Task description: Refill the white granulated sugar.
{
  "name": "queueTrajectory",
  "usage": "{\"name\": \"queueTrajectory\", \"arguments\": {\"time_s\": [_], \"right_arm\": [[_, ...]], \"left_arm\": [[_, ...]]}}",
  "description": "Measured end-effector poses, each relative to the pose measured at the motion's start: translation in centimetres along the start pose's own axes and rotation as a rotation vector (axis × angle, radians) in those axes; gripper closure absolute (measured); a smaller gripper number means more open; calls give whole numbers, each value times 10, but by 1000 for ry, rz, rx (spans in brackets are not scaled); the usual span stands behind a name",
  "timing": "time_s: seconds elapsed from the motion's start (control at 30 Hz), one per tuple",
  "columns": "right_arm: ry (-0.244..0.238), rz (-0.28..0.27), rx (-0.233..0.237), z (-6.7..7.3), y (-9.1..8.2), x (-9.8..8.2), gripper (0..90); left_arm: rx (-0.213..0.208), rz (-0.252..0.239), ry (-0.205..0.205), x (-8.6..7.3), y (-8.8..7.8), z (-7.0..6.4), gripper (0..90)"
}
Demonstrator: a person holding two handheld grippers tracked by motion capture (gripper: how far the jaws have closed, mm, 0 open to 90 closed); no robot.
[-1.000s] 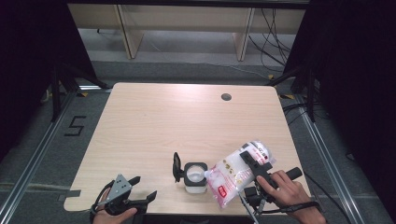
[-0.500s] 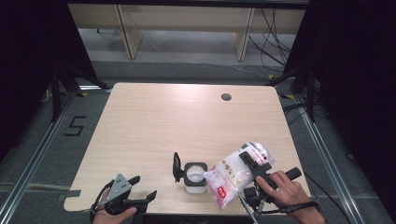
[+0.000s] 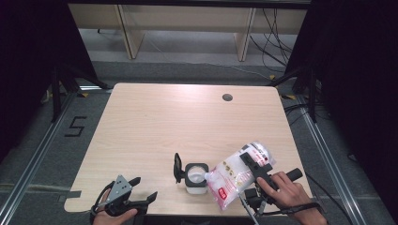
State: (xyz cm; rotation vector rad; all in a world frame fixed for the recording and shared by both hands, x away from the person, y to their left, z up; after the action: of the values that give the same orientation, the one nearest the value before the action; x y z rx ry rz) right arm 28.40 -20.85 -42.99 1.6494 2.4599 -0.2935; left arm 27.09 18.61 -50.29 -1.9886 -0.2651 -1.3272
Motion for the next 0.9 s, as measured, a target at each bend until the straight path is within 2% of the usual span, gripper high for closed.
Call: {"name": "queueTrajectory", "arguments": {"time_s": [0.03,0.1,0.17,0.23,0.3,0.33,0.37,0.4,0.43,0.47,0.5,0.53,0.57,0.63,0.67,0.77,0.8,0.87,0.9], "right_arm": [[0,-4,-4,0,0,0,443],[-1,-2,0,0,0,0,444],[-2,-2,0,0,0,0,444],[3,-1,8,1,0,0,445],[-9,-5,5,0,1,0,446],[5,-7,0,0,1,0,446],[-5,-29,-14,-1,2,-1,447],[-44,-65,-30,-4,4,-1,448],[-22,-44,-13,-3,3,-1,448],[29,-11,3,0,1,-2,449],[31,-12,7,0,1,-3,450],[7,-41,-17,-2,3,-3,450],[9,-46,-23,-3,3,-3,451],[15,-31,1,-3,2,-3,452],[45,-5,17,0,1,-4,452],[26,-22,11,-1,2,-4,454],[1,-38,3,-3,3,-5,454],[5,-37,3,-4,3,-6,455],[2,-35,1,-4,3,-5,455]], "left_arm": [[1,-9,-8,0,1,-1,183],[3,17,16,-1,-2,-1,183],[5,-4,-6,0,0,-1,183],[0,-1,2,0,0,0,183],[1,27,24,0,-2,0,183],[1,18,18,0,-2,0,183],[1,-2,-1,0,0,0,183],[0,-2,0,0,0,0,183],[0,-2,1,0,0,-1,183],[-1,5,3,-1,-1,-1,183],[-4,5,2,-1,-1,-1,183],[3,3,0,0,-1,-1,183],[5,-9,-11,0,0,-1,183],[1,-2,0,0,0,-1,183],[-7,12,8,-1,-1,-1,183],[-4,-18,-9,0,0,-1,183],[-4,-14,-6,0,0,-1,183],[-2,3,0,-1,-1,-1,183],[-6,8,24,-1,-2,0,183]]}}
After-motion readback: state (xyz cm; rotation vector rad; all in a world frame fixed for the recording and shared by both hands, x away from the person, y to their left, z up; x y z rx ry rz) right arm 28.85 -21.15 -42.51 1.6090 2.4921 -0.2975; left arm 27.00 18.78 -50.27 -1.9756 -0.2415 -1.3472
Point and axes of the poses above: each handheld gripper's, and its own axes: y roughly forward along the jaws, x roughly out of its top, z roughly to its left, the point moved 1 cm from there along y, roughly forward along the jaws, and after that the axes turned 11 degrees about -x, right-handed, at the moved point
